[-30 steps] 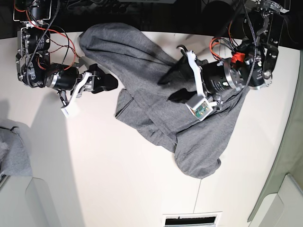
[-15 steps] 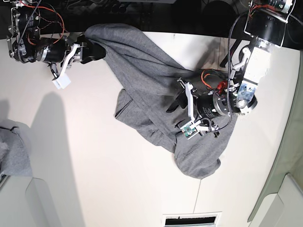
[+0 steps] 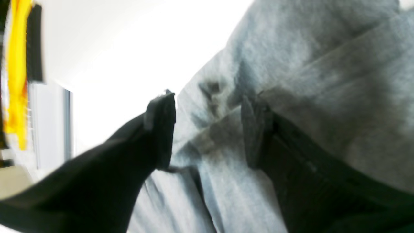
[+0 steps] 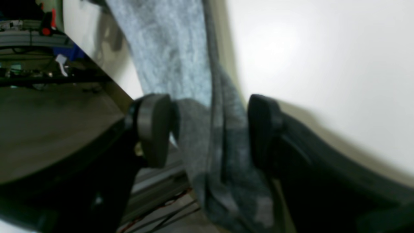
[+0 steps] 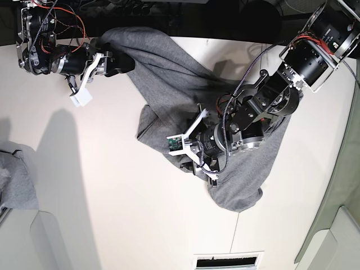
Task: Layout the t-shirt on the table in an organized manner, then fold the t-shirt properly
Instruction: 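Grasp the shirt body with the left gripper, keep right gripper holding, then lift and fling the shirt with both grippers, then lay it down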
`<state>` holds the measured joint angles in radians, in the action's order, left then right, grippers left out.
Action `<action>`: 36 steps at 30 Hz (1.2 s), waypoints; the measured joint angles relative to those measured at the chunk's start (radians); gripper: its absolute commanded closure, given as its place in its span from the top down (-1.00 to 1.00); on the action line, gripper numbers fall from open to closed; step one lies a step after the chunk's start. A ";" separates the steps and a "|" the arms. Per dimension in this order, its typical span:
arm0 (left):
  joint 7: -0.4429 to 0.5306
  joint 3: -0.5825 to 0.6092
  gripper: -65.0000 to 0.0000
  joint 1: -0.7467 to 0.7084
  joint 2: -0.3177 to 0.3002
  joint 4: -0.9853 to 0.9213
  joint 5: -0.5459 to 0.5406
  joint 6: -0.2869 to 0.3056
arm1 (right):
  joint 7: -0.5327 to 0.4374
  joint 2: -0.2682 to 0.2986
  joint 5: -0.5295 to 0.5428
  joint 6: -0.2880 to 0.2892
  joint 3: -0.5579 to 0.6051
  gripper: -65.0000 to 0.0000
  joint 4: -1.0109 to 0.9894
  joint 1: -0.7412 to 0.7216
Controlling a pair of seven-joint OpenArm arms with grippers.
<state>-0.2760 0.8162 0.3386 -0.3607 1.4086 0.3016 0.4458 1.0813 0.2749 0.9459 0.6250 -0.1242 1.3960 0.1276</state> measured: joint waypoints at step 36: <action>0.101 0.206 -0.77 0.157 -0.119 -0.100 0.049 0.197 | -0.003 0.000 -0.005 0.000 0.000 -0.08 0.000 0.000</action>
<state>-0.1745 1.0218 0.4957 -0.4793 1.3090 0.3508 0.6430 1.0782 0.2745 0.9413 0.6250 -0.1242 1.3960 0.1276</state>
